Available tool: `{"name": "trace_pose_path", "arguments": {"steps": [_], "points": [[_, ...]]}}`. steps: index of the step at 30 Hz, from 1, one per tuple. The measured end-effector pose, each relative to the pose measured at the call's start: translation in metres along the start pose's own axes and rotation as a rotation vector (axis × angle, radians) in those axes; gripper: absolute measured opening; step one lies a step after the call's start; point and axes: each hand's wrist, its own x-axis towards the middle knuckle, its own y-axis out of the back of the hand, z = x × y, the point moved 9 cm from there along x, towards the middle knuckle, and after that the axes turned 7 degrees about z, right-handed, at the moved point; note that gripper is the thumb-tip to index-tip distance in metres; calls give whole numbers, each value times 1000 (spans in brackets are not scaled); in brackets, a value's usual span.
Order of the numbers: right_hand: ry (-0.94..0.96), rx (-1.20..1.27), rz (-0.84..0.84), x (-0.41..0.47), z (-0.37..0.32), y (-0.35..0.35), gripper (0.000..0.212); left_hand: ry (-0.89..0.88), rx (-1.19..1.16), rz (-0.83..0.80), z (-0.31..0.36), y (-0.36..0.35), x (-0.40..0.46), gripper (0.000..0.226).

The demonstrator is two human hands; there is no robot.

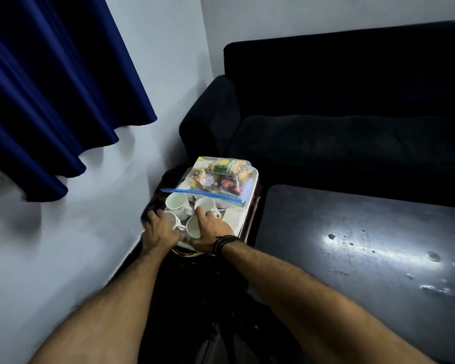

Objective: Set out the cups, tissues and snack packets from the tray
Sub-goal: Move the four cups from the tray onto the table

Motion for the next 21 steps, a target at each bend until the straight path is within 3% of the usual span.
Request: {"name": "trace_pose_path", "arguments": {"steps": [10, 16, 21], "points": [[25, 110, 165, -33, 15, 102, 64, -89, -155, 174, 34, 76, -32, 73], [-185, -20, 183, -82, 116, 172, 79, -293, -193, 98, 123, 63, -79, 73], [-339, -170, 104, -139, 216, 204, 68, -313, -270, -53, 201, 16, -127, 60]]}}
